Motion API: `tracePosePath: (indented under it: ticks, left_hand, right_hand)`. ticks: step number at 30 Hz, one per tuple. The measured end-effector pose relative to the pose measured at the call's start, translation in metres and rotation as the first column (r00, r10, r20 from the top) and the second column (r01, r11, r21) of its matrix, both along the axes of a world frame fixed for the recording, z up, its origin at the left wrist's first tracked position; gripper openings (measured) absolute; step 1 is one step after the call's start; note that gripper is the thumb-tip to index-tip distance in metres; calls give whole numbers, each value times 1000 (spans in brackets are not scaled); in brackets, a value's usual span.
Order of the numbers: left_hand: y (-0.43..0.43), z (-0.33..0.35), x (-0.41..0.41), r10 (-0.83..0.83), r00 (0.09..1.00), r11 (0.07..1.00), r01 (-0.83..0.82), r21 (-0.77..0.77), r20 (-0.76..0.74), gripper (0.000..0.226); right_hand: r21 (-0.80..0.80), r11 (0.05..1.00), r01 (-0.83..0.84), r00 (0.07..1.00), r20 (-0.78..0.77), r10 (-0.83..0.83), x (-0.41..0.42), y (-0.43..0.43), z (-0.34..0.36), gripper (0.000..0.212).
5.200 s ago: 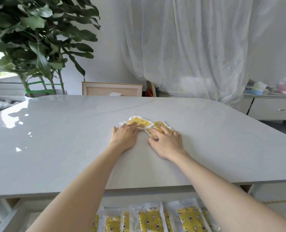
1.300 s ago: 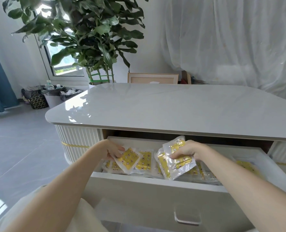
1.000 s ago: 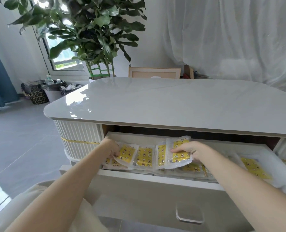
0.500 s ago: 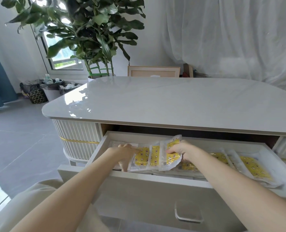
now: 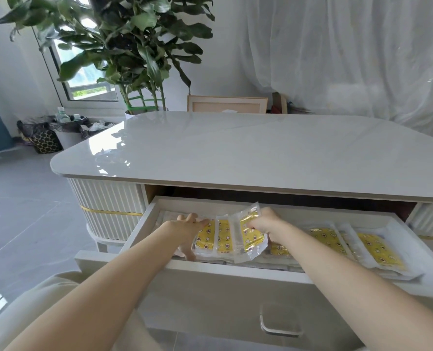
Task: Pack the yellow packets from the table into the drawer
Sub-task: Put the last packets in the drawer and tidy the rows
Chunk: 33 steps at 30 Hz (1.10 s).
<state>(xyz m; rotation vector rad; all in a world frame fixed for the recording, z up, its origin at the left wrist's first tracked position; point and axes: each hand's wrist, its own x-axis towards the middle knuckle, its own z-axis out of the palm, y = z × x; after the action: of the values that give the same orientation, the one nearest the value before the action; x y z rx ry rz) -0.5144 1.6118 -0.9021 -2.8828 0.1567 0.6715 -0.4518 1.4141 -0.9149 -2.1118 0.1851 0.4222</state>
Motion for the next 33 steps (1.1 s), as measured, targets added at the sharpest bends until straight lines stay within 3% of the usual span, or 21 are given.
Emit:
tracePosePath:
  ticks: [2,5,13,20,27,29,31,33]
  left_hand:
    - [-1,1,-1,2,1000,1000,-2,4,1,115]
    - [-3,4,-3,-3,1000,1000,3,13,3,116]
    - [-44,19,-8,-139,981,989,144,-30,138,112]
    - [-65,12,1,-232,969,973,232,7,88,103]
    - [-64,11,6,-283,958,958,285,-20,51,105]
    - [-64,10,8,-295,954,955,296,-25,47,104]
    - [-67,12,7,-315,948,948,317,-36,50,103]
    - [-70,14,5,-333,941,941,336,-46,63,102]
  right_hand:
    - [-69,998,-6,998,57,10,-2,-1,1,21]
    - [-67,997,35,995,91,-29,1,-9,1,17]
    - [-3,993,116,993,29,-116,14,-44,9,38]
    - [-56,986,158,987,-5,-159,13,-96,16,38]
    - [-135,968,211,977,8,-212,23,-131,2,56]
    - [-207,954,216,976,54,-209,15,-130,5,48]
    - [-398,902,167,982,148,-117,7,-128,9,37]
    - [-573,812,106,970,241,43,-2,-124,15,46]
